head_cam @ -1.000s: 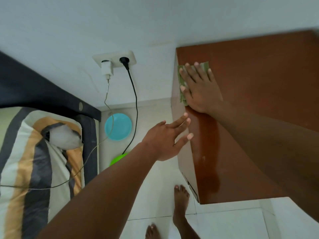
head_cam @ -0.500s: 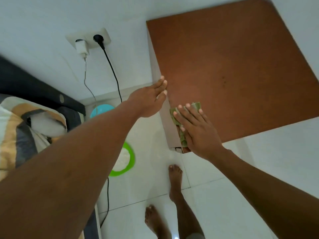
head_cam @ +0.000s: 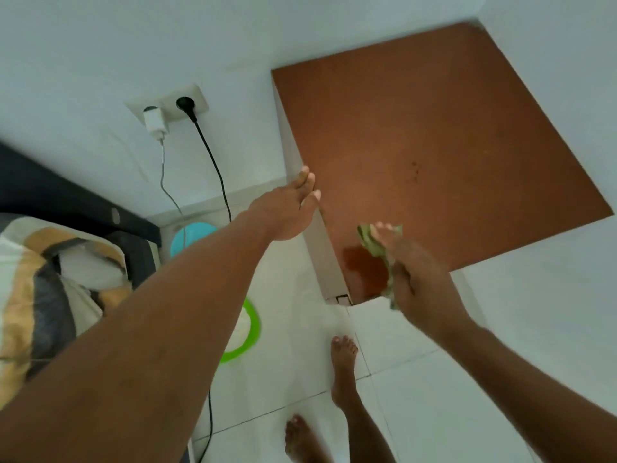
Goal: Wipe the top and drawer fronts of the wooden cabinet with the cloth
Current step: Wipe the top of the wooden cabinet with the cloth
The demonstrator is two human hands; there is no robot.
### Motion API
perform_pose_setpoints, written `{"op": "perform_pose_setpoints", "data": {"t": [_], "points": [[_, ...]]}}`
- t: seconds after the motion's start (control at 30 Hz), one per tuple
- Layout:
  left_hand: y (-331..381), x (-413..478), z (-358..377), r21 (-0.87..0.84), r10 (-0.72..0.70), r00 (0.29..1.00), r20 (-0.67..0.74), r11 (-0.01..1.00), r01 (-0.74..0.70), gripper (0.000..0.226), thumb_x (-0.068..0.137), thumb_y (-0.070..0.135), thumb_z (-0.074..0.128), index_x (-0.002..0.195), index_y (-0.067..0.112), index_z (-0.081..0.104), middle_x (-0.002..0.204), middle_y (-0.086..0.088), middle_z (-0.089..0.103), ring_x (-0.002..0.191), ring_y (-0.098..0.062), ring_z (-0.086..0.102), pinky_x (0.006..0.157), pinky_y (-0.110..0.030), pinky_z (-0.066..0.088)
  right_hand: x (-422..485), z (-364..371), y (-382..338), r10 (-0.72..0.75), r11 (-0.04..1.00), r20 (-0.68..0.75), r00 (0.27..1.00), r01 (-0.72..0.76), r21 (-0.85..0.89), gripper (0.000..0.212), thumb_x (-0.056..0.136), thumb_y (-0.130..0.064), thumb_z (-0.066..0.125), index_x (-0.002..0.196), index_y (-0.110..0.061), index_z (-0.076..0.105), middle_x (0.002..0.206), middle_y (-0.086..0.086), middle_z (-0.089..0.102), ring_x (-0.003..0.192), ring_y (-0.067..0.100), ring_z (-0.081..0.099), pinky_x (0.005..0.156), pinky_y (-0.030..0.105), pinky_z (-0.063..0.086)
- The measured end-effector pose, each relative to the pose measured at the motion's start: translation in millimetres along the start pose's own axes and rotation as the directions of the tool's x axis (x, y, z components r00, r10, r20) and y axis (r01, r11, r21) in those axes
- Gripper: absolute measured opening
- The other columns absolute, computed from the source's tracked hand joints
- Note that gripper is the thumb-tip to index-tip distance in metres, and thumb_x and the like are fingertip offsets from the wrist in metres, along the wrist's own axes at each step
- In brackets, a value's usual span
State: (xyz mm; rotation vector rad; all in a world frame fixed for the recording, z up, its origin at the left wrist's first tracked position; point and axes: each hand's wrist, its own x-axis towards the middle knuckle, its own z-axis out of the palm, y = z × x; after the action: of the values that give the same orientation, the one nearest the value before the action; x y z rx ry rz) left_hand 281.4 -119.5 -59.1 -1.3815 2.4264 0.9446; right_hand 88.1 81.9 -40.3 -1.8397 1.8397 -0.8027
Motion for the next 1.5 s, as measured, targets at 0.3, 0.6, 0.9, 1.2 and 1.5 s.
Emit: {"op": "perform_pose_setpoints", "data": {"t": [0.3,0.6,0.9,1.2,1.5], "points": [[-10.0,1.4,-1.7,0.036,0.024,0.999,0.035,0.999,-0.025,0.060,0.107,0.048,0.017,0.164,0.033,0.006,0.169,0.020,-0.010,0.142,-0.029,0.046,0.116,-0.046,0.038,278.1,41.7,6.4,0.024,0.990,0.107,0.994,-0.009,-0.143,0.045,0.103,-0.004,0.044,0.147,-0.012,0.051,0.151,0.014,0.052,0.143,0.030,0.045,0.120,0.039,0.033],[-18.2,1.7,-7.1,0.012,0.074,0.996,0.054,0.997,-0.075,0.057,0.109,0.038,0.023,0.164,0.032,0.007,0.169,0.019,-0.008,0.130,-0.030,0.056,0.116,-0.043,0.035,357.5,87.9,32.3,-0.001,0.852,0.333,0.943,0.175,-0.494,0.066,0.098,-0.048,0.028,0.160,-0.027,0.025,0.169,0.002,0.020,0.157,0.030,0.010,0.124,0.055,0.009],[-19.2,4.2,-5.5,-0.005,0.062,0.996,0.068,0.998,-0.062,0.056,0.109,0.041,0.021,0.163,0.035,0.008,0.169,0.022,-0.008,0.133,-0.028,0.054,0.116,-0.043,0.035,306.5,83.0,41.7,-0.001,0.840,0.304,0.953,0.165,-0.516,0.062,0.102,-0.050,0.019,0.162,-0.030,0.016,0.170,0.001,0.016,0.158,0.028,0.007,0.126,0.055,0.009],[-15.0,0.4,-1.6,0.000,0.049,0.999,0.007,0.999,-0.049,0.058,0.105,0.042,0.027,0.162,0.043,0.011,0.166,0.029,-0.003,0.145,-0.025,0.041,0.116,-0.045,0.035,150.4,65.3,36.0,0.050,0.868,0.258,0.965,0.086,-0.489,0.058,0.105,-0.041,0.018,0.162,-0.029,0.016,0.170,-0.001,0.017,0.158,0.025,0.008,0.127,0.052,0.011],[-14.0,1.7,1.8,0.054,0.041,0.999,-0.025,0.998,-0.040,0.061,0.101,0.047,0.021,0.162,0.039,0.016,0.168,0.023,0.002,0.152,-0.023,0.031,0.123,-0.046,0.025,-3.4,68.2,27.2,-0.188,0.911,0.190,0.964,0.243,-0.333,0.053,0.097,-0.013,0.048,0.149,-0.016,0.049,0.160,0.007,0.041,0.151,0.030,0.031,0.122,0.048,0.027]]}}
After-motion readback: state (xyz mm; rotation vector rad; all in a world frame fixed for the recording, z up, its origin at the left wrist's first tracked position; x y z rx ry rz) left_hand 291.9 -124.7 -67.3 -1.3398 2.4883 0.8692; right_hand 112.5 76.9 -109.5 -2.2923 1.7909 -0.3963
